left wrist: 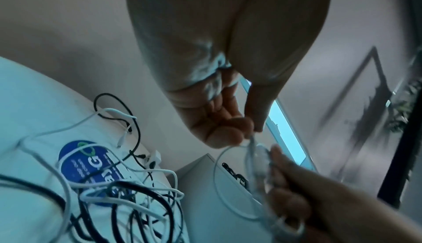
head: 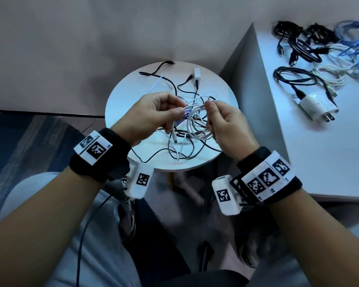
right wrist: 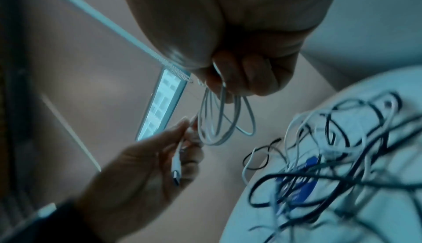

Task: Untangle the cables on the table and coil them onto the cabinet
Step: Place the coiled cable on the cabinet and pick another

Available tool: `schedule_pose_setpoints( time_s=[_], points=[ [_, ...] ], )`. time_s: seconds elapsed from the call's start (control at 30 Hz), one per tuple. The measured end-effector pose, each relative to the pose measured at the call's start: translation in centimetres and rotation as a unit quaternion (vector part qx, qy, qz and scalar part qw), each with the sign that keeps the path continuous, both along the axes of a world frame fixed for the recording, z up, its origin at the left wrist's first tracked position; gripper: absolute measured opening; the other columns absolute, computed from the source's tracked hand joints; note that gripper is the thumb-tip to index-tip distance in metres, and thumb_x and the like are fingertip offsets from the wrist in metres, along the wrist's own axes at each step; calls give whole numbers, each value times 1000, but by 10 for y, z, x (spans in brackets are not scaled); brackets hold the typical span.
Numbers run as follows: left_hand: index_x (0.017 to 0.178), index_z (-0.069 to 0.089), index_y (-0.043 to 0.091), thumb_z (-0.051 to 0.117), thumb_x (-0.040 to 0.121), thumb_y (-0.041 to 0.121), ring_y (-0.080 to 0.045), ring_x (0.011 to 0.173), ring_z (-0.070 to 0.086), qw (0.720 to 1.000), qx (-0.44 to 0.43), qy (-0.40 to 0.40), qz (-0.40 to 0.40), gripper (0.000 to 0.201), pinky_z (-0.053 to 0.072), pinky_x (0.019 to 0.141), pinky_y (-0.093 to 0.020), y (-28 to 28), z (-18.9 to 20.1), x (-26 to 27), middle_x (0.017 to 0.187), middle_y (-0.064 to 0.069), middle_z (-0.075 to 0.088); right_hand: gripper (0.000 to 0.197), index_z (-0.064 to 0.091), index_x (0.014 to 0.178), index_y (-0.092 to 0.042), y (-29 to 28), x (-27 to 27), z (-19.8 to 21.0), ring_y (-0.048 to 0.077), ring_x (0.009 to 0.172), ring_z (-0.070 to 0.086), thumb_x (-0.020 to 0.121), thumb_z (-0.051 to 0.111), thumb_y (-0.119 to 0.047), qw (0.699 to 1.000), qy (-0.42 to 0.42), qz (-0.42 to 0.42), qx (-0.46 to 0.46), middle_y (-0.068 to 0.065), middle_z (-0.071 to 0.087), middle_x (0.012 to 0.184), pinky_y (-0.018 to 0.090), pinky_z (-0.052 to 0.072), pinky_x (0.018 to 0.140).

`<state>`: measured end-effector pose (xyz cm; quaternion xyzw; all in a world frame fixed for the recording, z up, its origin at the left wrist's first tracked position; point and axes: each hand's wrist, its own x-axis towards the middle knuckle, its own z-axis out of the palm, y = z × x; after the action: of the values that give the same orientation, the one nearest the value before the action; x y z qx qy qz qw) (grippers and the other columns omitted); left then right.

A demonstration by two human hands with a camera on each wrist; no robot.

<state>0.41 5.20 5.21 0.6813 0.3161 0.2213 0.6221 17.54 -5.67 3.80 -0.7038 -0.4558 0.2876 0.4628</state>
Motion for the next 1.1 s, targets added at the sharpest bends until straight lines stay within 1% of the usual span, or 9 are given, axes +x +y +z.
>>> schedule_pose_setpoints(
  time_s=[0.13, 0.27, 0.43, 0.53, 0.6, 0.73, 0.87, 0.97, 1.1],
  points=[
    [101, 64, 3, 71, 83, 10, -15, 60, 63, 992, -124, -38, -4, 20, 58, 64, -28, -6, 2, 2, 80, -7, 66, 45, 46, 72, -11, -3, 0, 1, 20, 57, 44, 105, 45, -41, 994, -108, -14, -14, 8, 52, 62, 39, 38, 59],
    [100, 61, 3, 73, 84, 6, -20, 63, 69, 991, -106, -70, 39, 20, 62, 68, -34, -15, 0, 9, 81, -9, 68, 44, 45, 66, -21, 2, -1, -3, 10, 42, 36, 105, 44, -40, 997, 77, -7, -6, -8, 46, 50, 27, 31, 49],
    [92, 65, 15, 76, 88, 8, -15, 63, 53, 994, 70, -23, 80, 14, 46, 56, -21, -18, -5, 12, 76, -3, 60, 42, 42, 73, -16, -1, -6, 2, 7, 37, 22, 106, 40, -43, 934, 352, 31, -49, -2, 39, 54, 17, 23, 39],
    [96, 63, 23, 81, 84, 27, -16, 75, 53, 990, 114, 20, 81, 21, 48, 68, -24, -11, -11, 9, 92, -3, 61, 42, 44, 73, -17, -1, -5, 3, 8, 38, 20, 105, 41, -44, 920, 385, 45, -52, -3, 38, 55, 19, 22, 39],
    [106, 59, 21, 79, 84, 33, -14, 84, 61, 996, 61, 37, 57, 32, 54, 75, -30, -10, -13, 8, 104, -3, 64, 42, 43, 73, -17, -1, -5, 4, 8, 38, 20, 105, 40, -44, 922, 382, 49, -48, -2, 38, 56, 19, 23, 38],
    [106, 60, 1, 70, 94, 15, -15, 72, 61, 998, -7, 56, -18, 21, 53, 72, -30, -10, -14, 9, 80, -4, 65, 42, 43, 73, -15, -2, -6, 5, 9, 39, 22, 106, 40, -41, 934, 348, 60, -51, -1, 39, 54, 17, 23, 39],
    [90, 61, 5, 74, 91, 20, -17, 65, 59, 985, 128, 111, 30, 21, 52, 68, -37, -11, -14, 10, 73, -6, 64, 43, 45, 72, -13, 0, -10, 4, 10, 37, 27, 107, 41, -38, 949, 303, 59, -63, -2, 43, 51, 17, 23, 40],
    [90, 56, 10, 67, 94, 25, -27, 68, 55, 917, 330, 193, 110, 20, 43, 65, -40, -25, -18, 16, 72, -3, 61, 40, 46, 74, -12, 2, -16, 1, 10, 38, 28, 107, 42, -35, 951, 298, 57, -64, -2, 43, 53, 18, 25, 40],
    [96, 48, 14, 59, 99, 29, -30, 69, 47, 882, 386, 249, 109, 19, 34, 64, -37, -27, -20, 19, 75, 0, 56, 39, 48, 76, -12, 3, -20, -1, 8, 38, 28, 108, 40, -34, 946, 310, 57, -80, -1, 42, 55, 17, 25, 39]
  ],
)
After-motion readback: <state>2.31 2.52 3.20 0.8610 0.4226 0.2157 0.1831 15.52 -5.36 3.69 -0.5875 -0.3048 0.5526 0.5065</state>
